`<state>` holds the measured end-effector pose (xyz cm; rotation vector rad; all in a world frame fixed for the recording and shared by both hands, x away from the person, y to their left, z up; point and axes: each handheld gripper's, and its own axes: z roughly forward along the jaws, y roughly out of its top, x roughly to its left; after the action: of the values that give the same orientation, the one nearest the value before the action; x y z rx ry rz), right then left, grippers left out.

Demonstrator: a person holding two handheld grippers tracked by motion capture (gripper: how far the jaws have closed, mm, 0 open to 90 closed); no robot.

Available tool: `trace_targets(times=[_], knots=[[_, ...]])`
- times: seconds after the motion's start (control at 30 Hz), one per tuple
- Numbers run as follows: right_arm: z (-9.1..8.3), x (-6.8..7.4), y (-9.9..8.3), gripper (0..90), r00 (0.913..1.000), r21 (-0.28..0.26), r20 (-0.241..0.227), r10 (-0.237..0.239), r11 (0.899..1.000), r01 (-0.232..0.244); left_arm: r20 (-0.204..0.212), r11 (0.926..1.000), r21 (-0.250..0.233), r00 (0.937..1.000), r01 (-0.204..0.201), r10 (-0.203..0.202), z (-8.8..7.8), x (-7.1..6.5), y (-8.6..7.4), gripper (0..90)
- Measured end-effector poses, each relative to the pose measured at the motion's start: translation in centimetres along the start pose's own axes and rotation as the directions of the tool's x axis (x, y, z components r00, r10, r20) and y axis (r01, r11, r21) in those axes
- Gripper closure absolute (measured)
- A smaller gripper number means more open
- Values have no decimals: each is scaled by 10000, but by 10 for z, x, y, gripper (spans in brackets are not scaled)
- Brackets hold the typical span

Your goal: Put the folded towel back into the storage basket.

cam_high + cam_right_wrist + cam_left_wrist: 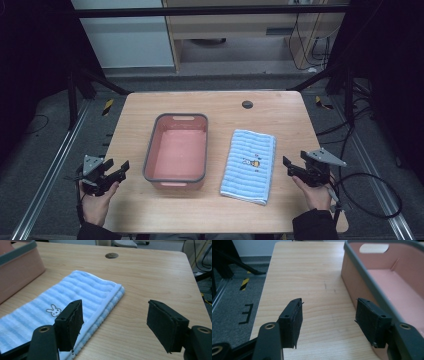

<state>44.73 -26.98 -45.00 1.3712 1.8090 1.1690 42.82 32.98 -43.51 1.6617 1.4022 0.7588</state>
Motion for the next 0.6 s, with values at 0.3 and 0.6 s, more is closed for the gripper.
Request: trace_targets(times=[0.3, 0.6], knots=[[-7, 12, 14, 292, 9986, -481, -454, -268, 9985, 246, 333, 9993, -314, 9992, -191, 201, -11, -16, 10, 371], [-11, 9, 22, 306, 9991, -547, -252, -347, 9979, 333, 684, 9976, -592, 9969, -360, 400, -16, -34, 18, 379]])
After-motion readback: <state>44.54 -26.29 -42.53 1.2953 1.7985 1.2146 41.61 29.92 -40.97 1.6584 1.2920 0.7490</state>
